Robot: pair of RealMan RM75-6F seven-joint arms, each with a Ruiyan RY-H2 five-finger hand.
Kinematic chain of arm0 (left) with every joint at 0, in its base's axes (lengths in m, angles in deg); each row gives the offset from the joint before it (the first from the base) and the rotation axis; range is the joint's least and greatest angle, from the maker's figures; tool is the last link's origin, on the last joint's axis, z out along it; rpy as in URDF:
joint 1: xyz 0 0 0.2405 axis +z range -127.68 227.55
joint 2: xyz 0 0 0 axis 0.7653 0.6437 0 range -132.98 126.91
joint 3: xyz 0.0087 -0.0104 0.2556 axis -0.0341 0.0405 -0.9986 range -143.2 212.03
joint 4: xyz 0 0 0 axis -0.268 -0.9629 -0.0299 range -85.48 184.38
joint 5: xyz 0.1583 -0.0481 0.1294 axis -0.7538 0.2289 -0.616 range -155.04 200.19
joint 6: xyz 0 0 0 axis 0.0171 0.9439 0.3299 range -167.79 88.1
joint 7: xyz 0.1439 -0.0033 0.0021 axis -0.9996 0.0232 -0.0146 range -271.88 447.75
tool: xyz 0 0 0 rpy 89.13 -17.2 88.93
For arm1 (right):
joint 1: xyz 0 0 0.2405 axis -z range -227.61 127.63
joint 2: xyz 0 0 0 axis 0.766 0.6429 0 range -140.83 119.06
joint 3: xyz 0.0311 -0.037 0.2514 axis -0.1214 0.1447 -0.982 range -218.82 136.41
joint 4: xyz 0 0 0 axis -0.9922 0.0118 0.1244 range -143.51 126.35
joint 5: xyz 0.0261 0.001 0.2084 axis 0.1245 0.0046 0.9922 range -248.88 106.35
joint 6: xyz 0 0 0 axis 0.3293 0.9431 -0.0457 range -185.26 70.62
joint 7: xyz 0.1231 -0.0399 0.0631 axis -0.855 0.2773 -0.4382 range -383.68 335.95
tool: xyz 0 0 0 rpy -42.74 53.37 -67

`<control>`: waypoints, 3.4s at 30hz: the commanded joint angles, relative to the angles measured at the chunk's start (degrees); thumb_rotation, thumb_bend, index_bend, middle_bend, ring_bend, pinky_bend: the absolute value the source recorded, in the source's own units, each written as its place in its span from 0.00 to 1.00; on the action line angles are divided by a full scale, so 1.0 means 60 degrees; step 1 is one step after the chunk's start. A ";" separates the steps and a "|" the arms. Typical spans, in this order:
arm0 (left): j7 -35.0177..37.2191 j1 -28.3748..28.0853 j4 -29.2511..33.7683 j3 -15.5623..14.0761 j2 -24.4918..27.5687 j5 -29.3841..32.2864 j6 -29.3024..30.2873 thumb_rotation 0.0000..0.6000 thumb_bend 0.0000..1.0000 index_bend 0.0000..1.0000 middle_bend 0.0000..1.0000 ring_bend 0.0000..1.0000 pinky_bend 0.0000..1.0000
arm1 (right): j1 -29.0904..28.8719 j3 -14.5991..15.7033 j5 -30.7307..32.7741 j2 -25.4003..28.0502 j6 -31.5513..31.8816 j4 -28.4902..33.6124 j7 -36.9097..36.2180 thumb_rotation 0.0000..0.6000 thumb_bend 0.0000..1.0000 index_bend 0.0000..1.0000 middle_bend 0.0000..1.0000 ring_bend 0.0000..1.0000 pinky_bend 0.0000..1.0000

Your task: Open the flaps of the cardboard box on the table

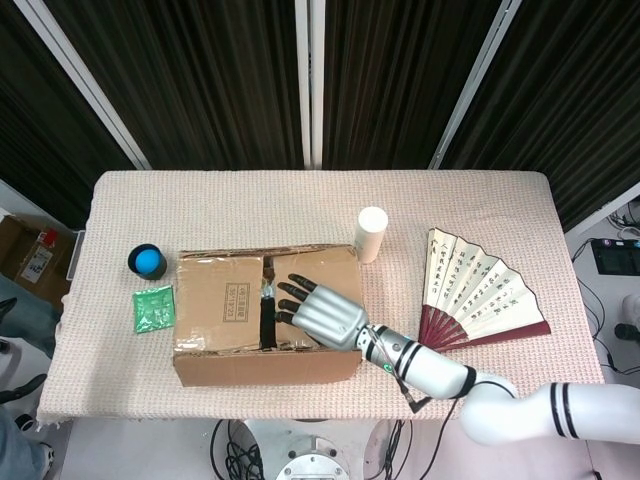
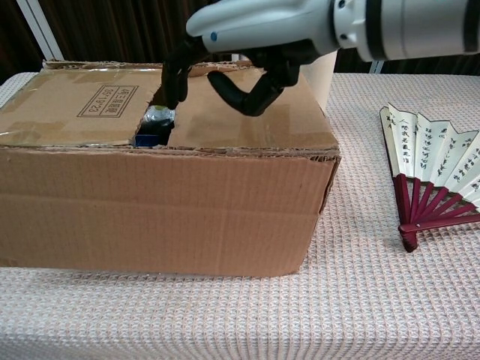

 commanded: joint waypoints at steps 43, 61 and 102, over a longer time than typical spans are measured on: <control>-0.0071 -0.0143 0.0058 0.0024 0.0039 -0.0123 -0.0127 1.00 0.04 0.04 0.11 0.07 0.17 | -0.1194 0.1211 0.0532 0.1532 0.3582 0.1603 -0.0049 1.00 0.88 0.51 0.41 0.00 0.00; -0.0484 -0.0400 0.0500 0.0006 0.0122 -0.0316 -0.0365 1.00 0.04 0.04 0.11 0.07 0.17 | 0.0848 0.1415 -0.0488 0.5204 0.3698 0.2844 -0.1896 1.00 0.87 0.51 0.47 0.00 0.00; -0.1371 -0.7675 0.3367 0.2618 -0.0485 -0.0015 -0.7138 0.09 0.00 0.42 0.29 0.05 0.14 | 0.6995 0.1857 -0.6511 0.7385 0.8488 0.1461 -0.8725 1.00 0.84 0.00 0.13 0.00 0.00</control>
